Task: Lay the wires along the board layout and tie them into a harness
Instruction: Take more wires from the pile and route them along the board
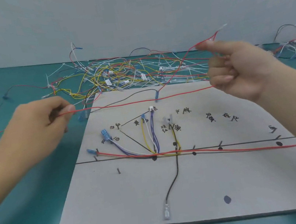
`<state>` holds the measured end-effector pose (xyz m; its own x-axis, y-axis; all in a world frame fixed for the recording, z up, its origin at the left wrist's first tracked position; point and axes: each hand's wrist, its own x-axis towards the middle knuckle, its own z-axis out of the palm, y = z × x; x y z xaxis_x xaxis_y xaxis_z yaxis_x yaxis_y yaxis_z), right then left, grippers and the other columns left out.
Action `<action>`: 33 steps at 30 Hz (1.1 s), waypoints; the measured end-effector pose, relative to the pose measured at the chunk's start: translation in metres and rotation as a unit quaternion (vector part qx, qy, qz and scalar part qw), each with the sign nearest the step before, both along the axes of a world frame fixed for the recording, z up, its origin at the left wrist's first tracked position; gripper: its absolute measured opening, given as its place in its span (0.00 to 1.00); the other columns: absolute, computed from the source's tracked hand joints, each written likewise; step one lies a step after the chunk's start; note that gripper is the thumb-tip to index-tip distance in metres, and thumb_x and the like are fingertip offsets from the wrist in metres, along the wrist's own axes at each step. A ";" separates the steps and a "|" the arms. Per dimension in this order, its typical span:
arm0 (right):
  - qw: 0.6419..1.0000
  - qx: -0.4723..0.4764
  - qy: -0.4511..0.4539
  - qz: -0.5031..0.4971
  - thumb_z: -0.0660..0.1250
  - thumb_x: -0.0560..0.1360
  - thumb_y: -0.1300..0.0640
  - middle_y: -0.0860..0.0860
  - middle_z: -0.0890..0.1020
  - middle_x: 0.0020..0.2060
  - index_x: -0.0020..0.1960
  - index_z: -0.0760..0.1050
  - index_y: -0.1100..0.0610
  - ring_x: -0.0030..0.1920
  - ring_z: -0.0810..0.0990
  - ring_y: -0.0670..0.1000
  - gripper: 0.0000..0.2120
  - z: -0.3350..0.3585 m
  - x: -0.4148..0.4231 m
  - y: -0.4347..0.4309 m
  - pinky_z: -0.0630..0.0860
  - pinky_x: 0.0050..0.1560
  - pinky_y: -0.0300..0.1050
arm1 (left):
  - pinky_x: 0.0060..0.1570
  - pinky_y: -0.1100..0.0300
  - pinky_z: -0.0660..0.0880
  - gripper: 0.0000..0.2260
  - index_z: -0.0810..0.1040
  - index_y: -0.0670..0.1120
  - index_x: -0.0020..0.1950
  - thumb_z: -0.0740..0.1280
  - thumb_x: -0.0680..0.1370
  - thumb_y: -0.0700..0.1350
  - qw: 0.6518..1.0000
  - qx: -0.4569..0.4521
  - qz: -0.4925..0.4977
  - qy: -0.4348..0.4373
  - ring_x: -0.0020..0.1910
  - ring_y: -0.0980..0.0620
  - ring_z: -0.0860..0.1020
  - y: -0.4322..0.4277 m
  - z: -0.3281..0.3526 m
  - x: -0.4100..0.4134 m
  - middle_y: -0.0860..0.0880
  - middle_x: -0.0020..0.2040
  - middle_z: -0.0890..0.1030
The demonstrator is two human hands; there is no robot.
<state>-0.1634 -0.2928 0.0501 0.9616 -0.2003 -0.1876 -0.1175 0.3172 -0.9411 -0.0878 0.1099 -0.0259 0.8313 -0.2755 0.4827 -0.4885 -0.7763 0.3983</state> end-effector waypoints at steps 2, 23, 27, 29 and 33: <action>0.999 0.048 -0.018 -0.001 0.63 0.82 0.52 0.46 0.59 0.27 0.50 0.78 0.52 0.23 0.55 0.44 0.06 0.002 0.002 -0.009 0.60 0.21 0.35 | 0.24 0.69 0.67 0.15 0.79 0.57 0.48 0.62 0.79 0.66 1.000 -0.024 0.005 0.005 0.27 0.60 0.76 0.004 0.000 0.002 0.62 0.32 0.80; 0.908 -0.277 -0.100 -0.298 0.65 0.73 0.48 0.45 0.64 0.23 0.41 0.67 0.49 0.24 0.61 0.44 0.08 0.035 0.020 -0.075 0.61 0.28 0.39 | 0.47 0.46 0.82 0.24 0.81 0.58 0.41 0.53 0.75 0.72 0.954 -0.191 0.213 0.095 0.23 0.53 0.76 0.052 0.002 0.076 0.50 0.26 0.80; 0.800 -0.550 -0.136 -0.199 0.70 0.70 0.40 0.45 0.68 0.33 0.48 0.74 0.45 0.36 0.69 0.48 0.13 0.021 0.025 -0.053 0.67 0.40 0.46 | 0.36 0.58 0.68 0.21 0.83 0.62 0.38 0.53 0.74 0.68 0.947 -0.204 0.229 0.092 0.28 0.46 0.73 0.023 0.022 0.080 0.48 0.28 0.76; 0.763 -0.608 -0.142 -0.165 0.70 0.68 0.34 0.44 0.68 0.36 0.55 0.74 0.45 0.42 0.71 0.52 0.21 0.019 0.025 -0.042 0.72 0.49 0.52 | 0.34 0.58 0.64 0.18 0.83 0.61 0.32 0.56 0.72 0.62 0.938 -0.213 0.244 0.122 0.30 0.41 0.68 0.008 0.043 0.084 0.50 0.24 0.74; 0.675 -0.716 -0.142 -0.107 0.69 0.63 0.27 0.48 0.73 0.51 0.63 0.70 0.43 0.58 0.71 0.56 0.34 0.019 0.030 -0.018 0.62 0.58 0.55 | 0.27 0.63 0.57 0.19 0.79 0.44 0.31 0.57 0.74 0.53 0.906 -0.243 0.183 0.295 0.20 0.49 0.59 -0.013 0.077 0.085 0.51 0.18 0.64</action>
<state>-0.1332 -0.3104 0.0696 0.8378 -0.1202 0.5326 0.0367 -0.9609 -0.2746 -0.0030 0.0973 0.0514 0.9770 0.1960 -0.0844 0.1744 -0.5060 0.8447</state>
